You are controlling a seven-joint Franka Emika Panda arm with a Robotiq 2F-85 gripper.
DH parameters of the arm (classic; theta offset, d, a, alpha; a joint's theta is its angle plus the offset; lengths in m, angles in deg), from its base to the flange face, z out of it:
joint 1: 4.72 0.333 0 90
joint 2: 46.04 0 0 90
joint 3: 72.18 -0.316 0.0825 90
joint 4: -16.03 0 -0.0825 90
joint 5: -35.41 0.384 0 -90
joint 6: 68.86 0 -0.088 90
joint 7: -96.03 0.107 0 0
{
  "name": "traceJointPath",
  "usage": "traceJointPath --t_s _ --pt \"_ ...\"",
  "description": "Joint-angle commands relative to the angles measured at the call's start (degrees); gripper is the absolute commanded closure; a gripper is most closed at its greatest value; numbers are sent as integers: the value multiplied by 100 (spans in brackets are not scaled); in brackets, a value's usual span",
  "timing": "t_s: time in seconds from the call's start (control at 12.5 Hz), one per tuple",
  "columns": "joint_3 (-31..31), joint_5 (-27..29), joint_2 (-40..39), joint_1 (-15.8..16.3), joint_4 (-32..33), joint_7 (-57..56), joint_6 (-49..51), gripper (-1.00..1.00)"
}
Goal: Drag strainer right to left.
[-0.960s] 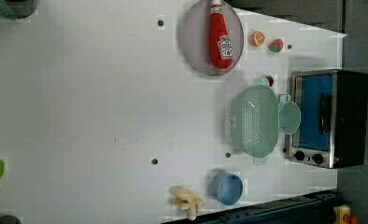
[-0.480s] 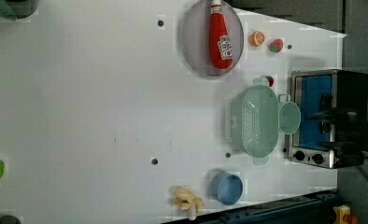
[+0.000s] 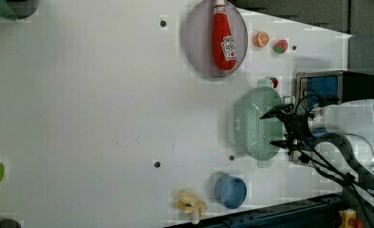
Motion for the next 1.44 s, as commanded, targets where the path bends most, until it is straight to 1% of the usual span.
traceJointPath --t_s 0.08,0.32,0.56,0.8,0.88,1.12,1.44 --pt "-59 -18 -206 168 -199 1194 -729 -100" --pt "-170 -17 -806 251 -191 1544 -1427 -100" --pt "-194 -12 -1174 350 -196 1660 -1653 -100" --pt "-239 19 -1332 435 -191 1672 -1758 -100" --pt "-260 78 -1331 464 -192 1680 -1756 -100" --pt "-363 507 -1330 616 -200 1711 -1751 -100" --pt "-541 866 -1330 969 -209 1844 -1732 -100"
